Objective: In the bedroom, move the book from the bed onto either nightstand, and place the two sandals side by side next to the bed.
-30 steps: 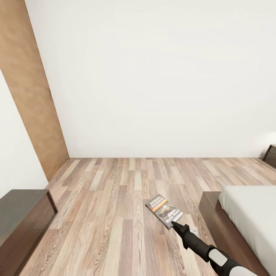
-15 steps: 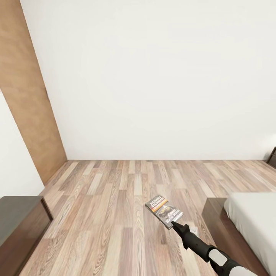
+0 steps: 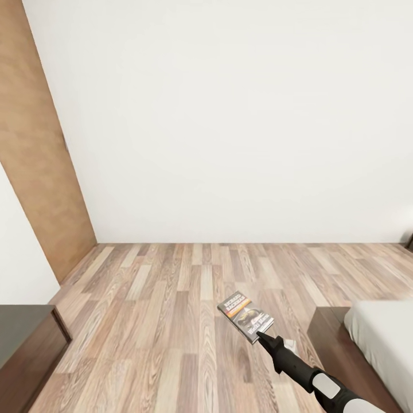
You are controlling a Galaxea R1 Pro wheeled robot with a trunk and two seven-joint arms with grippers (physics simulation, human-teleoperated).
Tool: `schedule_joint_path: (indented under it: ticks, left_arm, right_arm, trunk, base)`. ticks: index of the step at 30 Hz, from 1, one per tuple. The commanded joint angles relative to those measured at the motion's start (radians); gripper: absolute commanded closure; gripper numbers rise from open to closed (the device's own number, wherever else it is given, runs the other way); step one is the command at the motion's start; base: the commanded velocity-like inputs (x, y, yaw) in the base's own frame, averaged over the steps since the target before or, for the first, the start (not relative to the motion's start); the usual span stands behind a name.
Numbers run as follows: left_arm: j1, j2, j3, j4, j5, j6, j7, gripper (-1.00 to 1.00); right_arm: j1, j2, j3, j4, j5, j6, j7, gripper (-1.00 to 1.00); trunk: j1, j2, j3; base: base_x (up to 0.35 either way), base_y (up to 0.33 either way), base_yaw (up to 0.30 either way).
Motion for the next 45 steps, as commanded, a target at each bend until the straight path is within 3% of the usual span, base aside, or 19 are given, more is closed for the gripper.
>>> schedule_joint_path:
  ticks: [1,32,45]
  left_arm:
    - [-0.001,0.000,-0.004,0.002,0.006,-0.005,-0.003,-1.00]
    - [-0.001,0.000,-0.004,0.002,0.006,-0.004,-0.003,-1.00]
    - [-0.001,0.000,-0.004,0.002,0.006,-0.004,-0.007,-1.00]
  right_arm:
    - [-0.001,0.000,-0.012,0.000,-0.001,0.010,0.001,1.00]
    - [-0.001,-0.007,-0.011,0.001,-0.002,0.010,0.001,1.00]
    - [-0.001,-0.007,-0.011,0.001,-0.002,0.010,0.001,1.00]
  trunk:
    - [0.000,0.000,-0.001]
    - [0.000,0.000,-0.001]
    - [0.000,0.000,-0.001]
  base:
    - [0.217,0.000,0.000]
    - [0.217,0.000,-0.121]
    - [0.217,0.000,-0.024]
